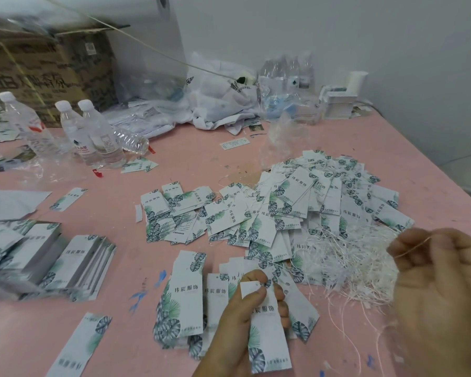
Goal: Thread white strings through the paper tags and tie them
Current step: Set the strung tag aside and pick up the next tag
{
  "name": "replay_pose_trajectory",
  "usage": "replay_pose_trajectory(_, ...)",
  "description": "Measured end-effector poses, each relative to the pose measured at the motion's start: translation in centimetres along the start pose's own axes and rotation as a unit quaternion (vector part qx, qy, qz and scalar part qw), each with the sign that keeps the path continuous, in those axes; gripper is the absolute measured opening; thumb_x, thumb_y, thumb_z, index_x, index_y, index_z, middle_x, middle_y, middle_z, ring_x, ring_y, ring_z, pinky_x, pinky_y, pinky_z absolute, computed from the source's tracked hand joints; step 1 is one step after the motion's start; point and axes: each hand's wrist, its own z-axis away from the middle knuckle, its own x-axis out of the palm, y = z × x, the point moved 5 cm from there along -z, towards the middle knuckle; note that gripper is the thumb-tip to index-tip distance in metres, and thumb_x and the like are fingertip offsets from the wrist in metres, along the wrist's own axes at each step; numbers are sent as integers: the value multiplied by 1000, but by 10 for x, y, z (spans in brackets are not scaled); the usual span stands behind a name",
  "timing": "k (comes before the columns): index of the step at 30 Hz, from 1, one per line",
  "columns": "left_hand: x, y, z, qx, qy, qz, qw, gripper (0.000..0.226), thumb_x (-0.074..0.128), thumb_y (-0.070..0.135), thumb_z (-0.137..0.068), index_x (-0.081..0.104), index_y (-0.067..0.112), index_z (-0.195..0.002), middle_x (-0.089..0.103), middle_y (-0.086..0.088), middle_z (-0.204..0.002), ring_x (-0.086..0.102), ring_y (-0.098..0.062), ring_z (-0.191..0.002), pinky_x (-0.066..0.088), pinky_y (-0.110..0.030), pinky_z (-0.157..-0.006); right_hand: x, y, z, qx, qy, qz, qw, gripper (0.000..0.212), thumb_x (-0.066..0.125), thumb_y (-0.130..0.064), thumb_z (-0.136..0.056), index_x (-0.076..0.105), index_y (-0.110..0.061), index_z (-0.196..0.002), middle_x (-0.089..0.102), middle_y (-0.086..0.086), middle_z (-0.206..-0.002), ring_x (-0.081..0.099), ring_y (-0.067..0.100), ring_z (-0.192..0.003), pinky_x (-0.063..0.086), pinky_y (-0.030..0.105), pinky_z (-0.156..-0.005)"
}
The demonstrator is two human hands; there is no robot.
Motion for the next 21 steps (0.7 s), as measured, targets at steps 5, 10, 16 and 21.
replay_pose_trajectory(5,-1,-3,-4,13,-6,-50,999,25,73,5,-68,54,5,-83,57,-24,-86,56,-29,-59,52,-35,-54,26,23,8,168,-92,177,965,28,55,-6,-93,73,-25,-86,67,2,-69,35,6,-42,30,14,-38)
replay_pose_trajectory(10,-5,1,-4,69,-14,-146,987,28,78,17,-69,58,6,-85,59,-25,-79,58,-29,-57,53,-33,-54,44,60,51,261,-257,290,884,33,60,-6,-92,76,-35,-91,74,-1,-78,60,1,-52,45,10,-52)
replay_pose_trajectory(16,-11,5,-3,128,13,-253,959,36,79,31,-69,67,9,-94,62,-21,-65,62,-28,-56,54,-32,-56,40,68,65,226,-257,310,887,21,66,-24,-87,69,-38,-101,74,-3,-84,71,13,-76,56,21,-69)
replay_pose_trajectory(21,-13,8,-1,148,15,-272,951,28,80,31,-69,71,14,-90,62,-22,-62,61,-27,-56,53,-33,-57,46,63,70,168,-312,351,867,22,64,-26,-84,66,-41,-99,74,-10,-82,69,6,-69,52,12,-64)
